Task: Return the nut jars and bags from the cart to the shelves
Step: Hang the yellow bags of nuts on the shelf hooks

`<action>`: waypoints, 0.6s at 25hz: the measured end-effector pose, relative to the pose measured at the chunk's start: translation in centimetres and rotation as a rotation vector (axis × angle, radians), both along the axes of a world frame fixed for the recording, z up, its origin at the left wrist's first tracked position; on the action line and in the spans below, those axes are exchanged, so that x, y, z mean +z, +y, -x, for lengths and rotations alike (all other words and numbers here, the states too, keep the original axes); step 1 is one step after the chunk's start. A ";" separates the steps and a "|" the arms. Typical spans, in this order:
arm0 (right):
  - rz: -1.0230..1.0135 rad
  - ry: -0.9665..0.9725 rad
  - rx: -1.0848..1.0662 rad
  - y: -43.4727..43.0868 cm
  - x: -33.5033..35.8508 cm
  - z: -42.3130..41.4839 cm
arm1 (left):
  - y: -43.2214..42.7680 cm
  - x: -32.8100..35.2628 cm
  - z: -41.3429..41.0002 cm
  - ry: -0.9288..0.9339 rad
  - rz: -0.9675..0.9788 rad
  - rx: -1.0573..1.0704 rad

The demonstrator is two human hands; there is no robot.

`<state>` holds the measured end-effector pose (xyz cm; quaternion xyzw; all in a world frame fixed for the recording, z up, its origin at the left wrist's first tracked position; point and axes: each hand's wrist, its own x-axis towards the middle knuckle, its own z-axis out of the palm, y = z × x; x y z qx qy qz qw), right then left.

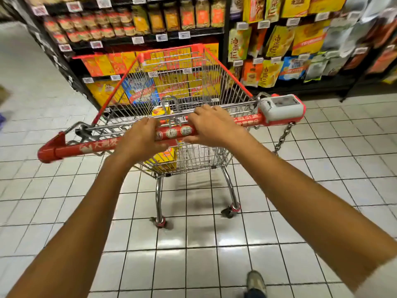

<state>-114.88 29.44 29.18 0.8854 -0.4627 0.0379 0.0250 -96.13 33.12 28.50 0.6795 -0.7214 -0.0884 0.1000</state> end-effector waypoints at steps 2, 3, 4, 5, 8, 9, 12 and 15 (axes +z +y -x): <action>0.089 -0.244 -0.018 1.2 2.6 5.2 | 0.6 2.0 3.9 0.351 0.124 -0.050; 0.130 -0.428 -0.056 1.8 3.6 8.7 | 0.6 3.2 6.7 0.504 0.185 -0.072; 0.153 -0.595 -0.112 2.2 4.3 12.4 | 0.3 4.2 10.0 0.659 0.219 -0.102; 0.168 -0.701 -0.174 2.5 4.7 16.4 | -0.3 5.0 13.7 0.814 0.222 -0.141; 0.100 -0.679 -0.355 1.8 3.3 27.0 | -2.6 5.3 25.8 1.050 0.200 -0.258; 0.060 -0.642 -0.392 1.0 2.1 30.7 | -3.6 4.4 30.3 1.080 0.183 -0.266; -0.090 -0.590 -0.433 -2.4 -2.8 40.3 | -7.4 -0.4 41.2 1.119 0.078 -0.132; -0.311 -0.590 -0.437 -6.6 -7.1 47.0 | -10.6 -5.3 46.9 1.087 -0.112 0.075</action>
